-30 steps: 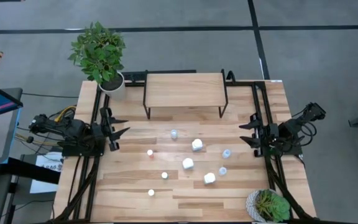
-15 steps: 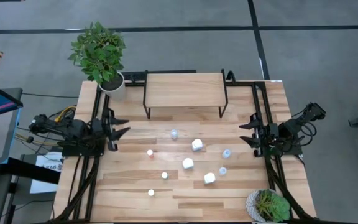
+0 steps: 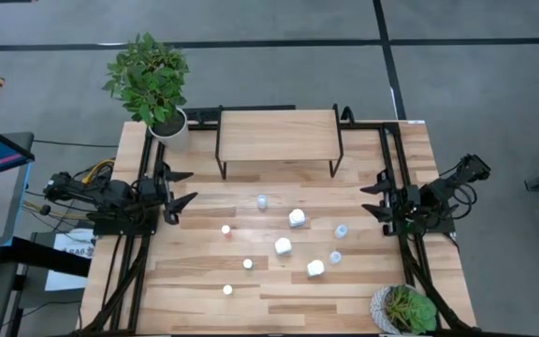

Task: Pick and place medicine bottles onto shelf by color
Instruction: Put the middle right transparent medicine bottle on the shelf

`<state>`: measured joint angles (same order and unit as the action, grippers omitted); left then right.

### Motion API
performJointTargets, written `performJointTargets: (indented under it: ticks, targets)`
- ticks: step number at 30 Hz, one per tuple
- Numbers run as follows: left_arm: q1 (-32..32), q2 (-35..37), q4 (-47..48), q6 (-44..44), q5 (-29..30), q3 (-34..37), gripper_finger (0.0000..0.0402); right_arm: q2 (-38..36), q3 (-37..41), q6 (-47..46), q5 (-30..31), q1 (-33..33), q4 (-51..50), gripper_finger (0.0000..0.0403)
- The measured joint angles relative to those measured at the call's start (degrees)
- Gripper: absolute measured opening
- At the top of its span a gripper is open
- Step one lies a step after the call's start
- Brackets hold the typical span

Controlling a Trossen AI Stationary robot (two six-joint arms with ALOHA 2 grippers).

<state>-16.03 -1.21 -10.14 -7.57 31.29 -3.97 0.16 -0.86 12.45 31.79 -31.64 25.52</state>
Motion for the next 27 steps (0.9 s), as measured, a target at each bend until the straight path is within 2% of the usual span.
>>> performJointTargets:
  ticks: [5, 8, 11, 13, 18, 23, 27]
  targets:
    - [0.00, -0.02, -2.05, 7.79, -2.43, -0.04, 0.0287, 0.09, -5.29, -0.01, -0.04, -0.18, -1.24, 0.0226]
    - [0.00, -0.15, -2.04, 9.54, -4.05, -0.04, 0.0279, 1.88, -11.64, -0.60, 0.86, -0.24, -8.97, 0.0226]
    - [-0.02, -1.32, -1.85, 9.94, -4.08, -0.04, 0.0272, 5.46, -19.51, -4.71, 5.22, -0.24, -20.92, 0.0225]
    - [-0.02, -2.07, -2.10, 9.54, -3.89, -0.04, 0.0268, 8.97, -24.52, -9.96, 6.97, -0.21, -29.13, 0.0223]
    - [-0.02, -3.35, -2.98, 9.51, -2.41, -0.04, 0.0265, 19.67, -36.40, -23.25, 6.80, -0.22, -47.49, 0.0217]
    - [0.00, -3.35, -3.90, 9.59, -2.12, -0.04, 0.0265, 30.61, -48.28, -43.53, 0.27, -0.22, -71.09, 0.0206]
    - [0.00, -3.37, -3.90, 10.25, -2.12, -0.04, 0.0265, 38.13, -52.49, -51.67, -2.61, -0.22, -81.55, 0.0195]
